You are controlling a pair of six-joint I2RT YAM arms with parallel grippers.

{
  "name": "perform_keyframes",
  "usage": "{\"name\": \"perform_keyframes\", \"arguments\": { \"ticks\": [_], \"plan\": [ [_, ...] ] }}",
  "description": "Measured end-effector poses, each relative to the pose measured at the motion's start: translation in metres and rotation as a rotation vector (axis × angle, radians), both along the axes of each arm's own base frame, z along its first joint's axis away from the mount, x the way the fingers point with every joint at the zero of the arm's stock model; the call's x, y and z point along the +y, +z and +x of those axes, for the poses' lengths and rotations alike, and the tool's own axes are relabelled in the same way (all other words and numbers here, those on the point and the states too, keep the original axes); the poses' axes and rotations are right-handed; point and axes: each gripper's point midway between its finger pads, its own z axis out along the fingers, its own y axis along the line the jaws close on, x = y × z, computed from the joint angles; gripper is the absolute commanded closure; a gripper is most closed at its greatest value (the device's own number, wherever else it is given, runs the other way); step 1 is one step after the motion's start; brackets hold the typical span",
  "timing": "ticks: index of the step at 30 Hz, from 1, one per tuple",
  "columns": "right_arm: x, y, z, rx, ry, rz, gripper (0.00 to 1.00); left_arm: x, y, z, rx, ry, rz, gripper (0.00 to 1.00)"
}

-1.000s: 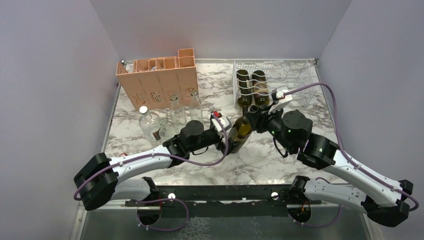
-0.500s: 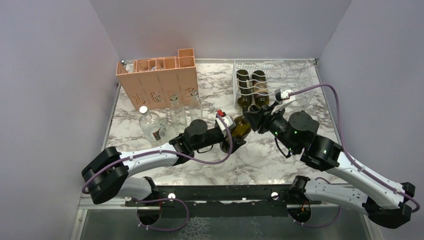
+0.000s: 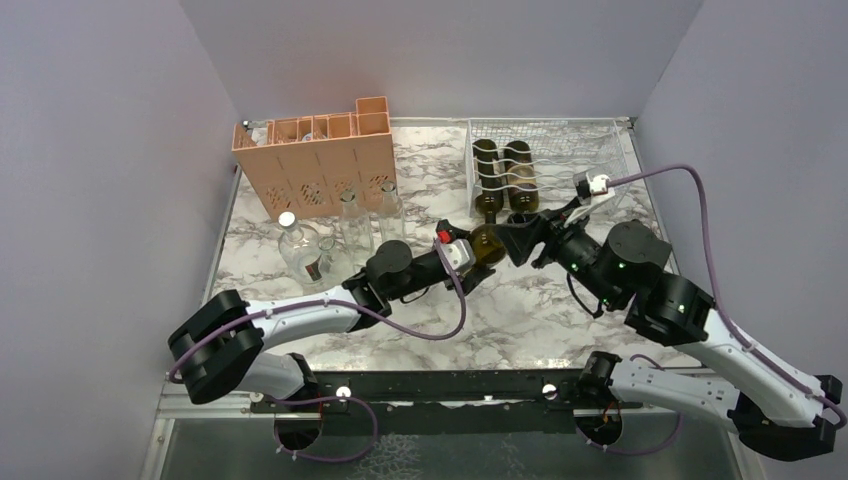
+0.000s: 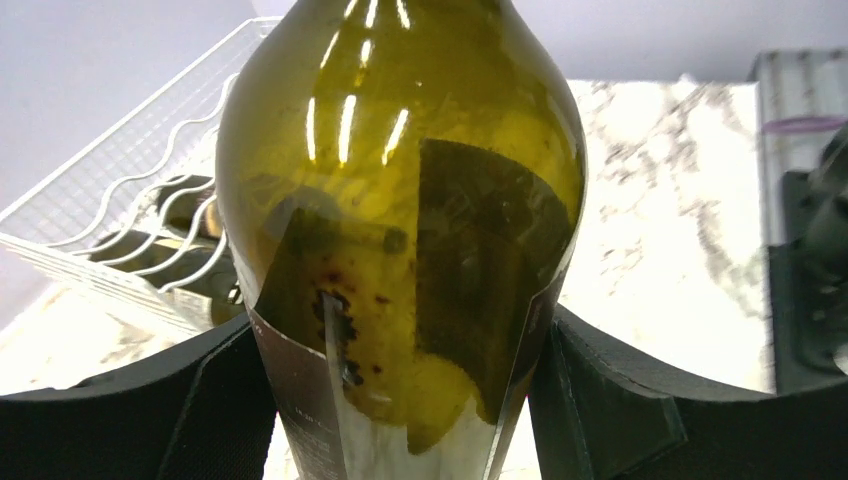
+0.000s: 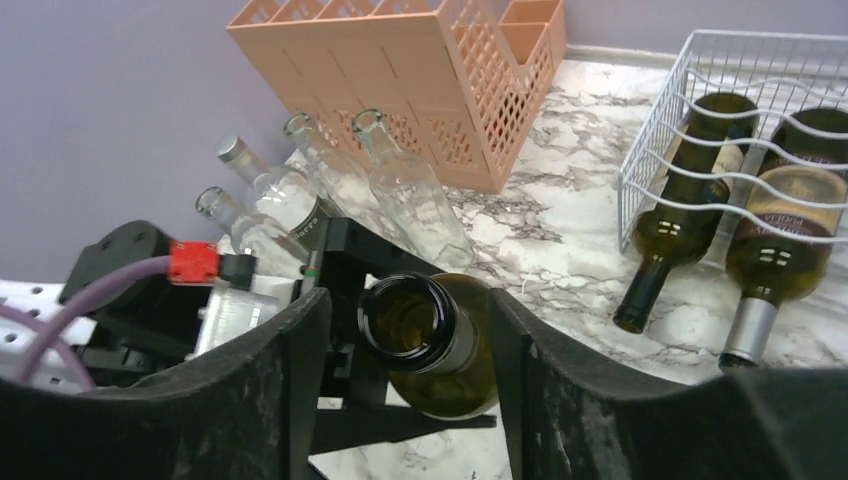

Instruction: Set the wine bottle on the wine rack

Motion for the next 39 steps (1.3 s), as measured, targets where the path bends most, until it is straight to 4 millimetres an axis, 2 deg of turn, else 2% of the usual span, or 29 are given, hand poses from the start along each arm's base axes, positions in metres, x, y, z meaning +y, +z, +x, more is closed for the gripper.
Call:
{"name": "perform_keyframes", "arguments": {
  "ticks": [2, 6, 13, 18, 24, 29, 39],
  "plan": [
    [-0.002, 0.008, -0.007, 0.006, 0.026, 0.008, 0.29, 0.001, -0.006, 0.006, -0.064, 0.008, 0.042, 1.0],
    [-0.014, 0.019, -0.023, 0.024, 0.064, -0.014, 0.27, 0.002, -0.019, 0.015, -0.182, 0.017, 0.136, 1.0],
    [-0.035, 0.02, -0.038, 0.089, 0.063, -0.068, 0.27, 0.002, -0.022, 0.024, -0.488, -0.014, 0.287, 1.0],
    [-0.045, -0.008, -0.046, 0.186, 0.054, -0.155, 0.27, -0.007, -0.012, 0.029, -0.708, -0.05, 0.355, 1.0],
    [-0.052, -0.048, -0.054, 0.327, 0.037, -0.267, 0.28, -0.02, 0.015, 0.03, -0.956, -0.08, 0.384, 1.0],
    [-0.055, -0.074, -0.061, 0.41, 0.034, -0.32, 0.3, -0.026, 0.034, 0.027, -1.11, -0.097, 0.386, 1.0],
    [-0.038, -0.12, -0.066, 0.547, 0.072, -0.402, 0.42, -0.033, 0.03, 0.023, -1.275, -0.182, 0.487, 1.0]
  ]
}}
